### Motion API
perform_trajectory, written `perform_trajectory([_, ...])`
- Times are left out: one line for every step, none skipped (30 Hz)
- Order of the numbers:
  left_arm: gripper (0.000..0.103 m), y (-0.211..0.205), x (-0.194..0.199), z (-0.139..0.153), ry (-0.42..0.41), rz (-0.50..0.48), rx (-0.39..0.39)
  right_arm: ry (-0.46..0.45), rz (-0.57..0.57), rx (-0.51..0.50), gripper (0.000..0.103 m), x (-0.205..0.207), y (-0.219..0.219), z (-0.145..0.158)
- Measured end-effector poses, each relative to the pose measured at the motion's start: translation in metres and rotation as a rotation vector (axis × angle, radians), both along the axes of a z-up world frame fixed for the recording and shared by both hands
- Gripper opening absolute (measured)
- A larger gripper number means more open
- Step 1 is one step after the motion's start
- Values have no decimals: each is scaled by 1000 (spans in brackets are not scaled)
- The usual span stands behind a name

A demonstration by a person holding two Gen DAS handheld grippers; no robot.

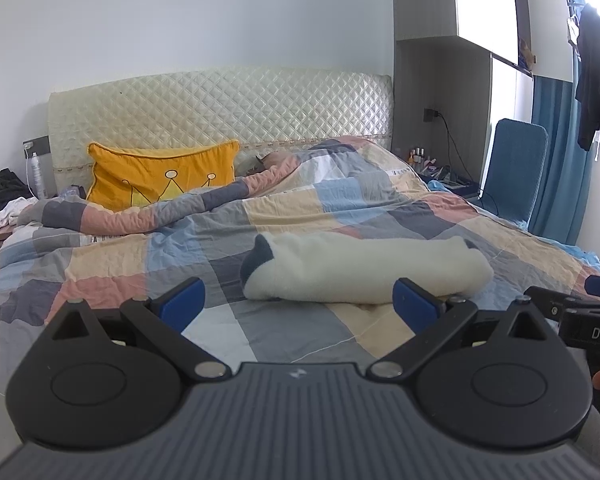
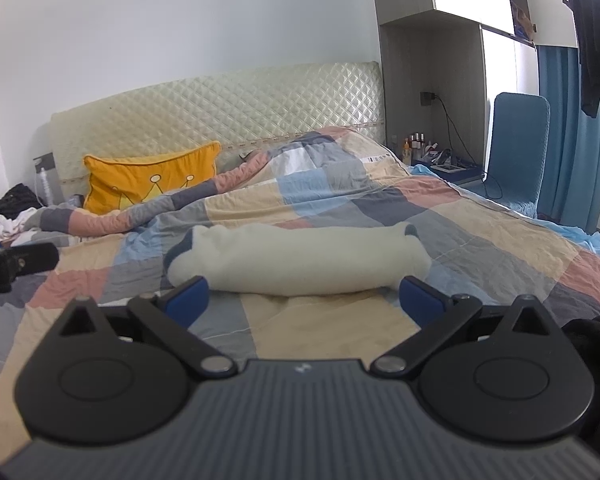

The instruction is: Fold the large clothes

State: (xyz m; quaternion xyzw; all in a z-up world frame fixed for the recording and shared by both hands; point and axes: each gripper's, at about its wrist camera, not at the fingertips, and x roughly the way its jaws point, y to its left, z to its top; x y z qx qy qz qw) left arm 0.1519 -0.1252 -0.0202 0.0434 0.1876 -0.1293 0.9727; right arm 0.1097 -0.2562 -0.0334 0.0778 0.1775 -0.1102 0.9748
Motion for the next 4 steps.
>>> perform_trajectory([102, 0, -1, 0, 1, 1, -5, 1, 0, -3, 103, 1, 0, 0])
perform_trajectory([102, 0, -1, -1, 2, -1, -9, 1, 1, -3, 103, 1, -1, 0])
perform_trajectory([102, 0, -2, -1, 4, -1, -12, 1, -1, 0, 103, 0, 0, 0])
perform_trajectory([102, 1, -2, -1, 1, 4, -11, 1, 0, 2, 103, 0, 1, 0])
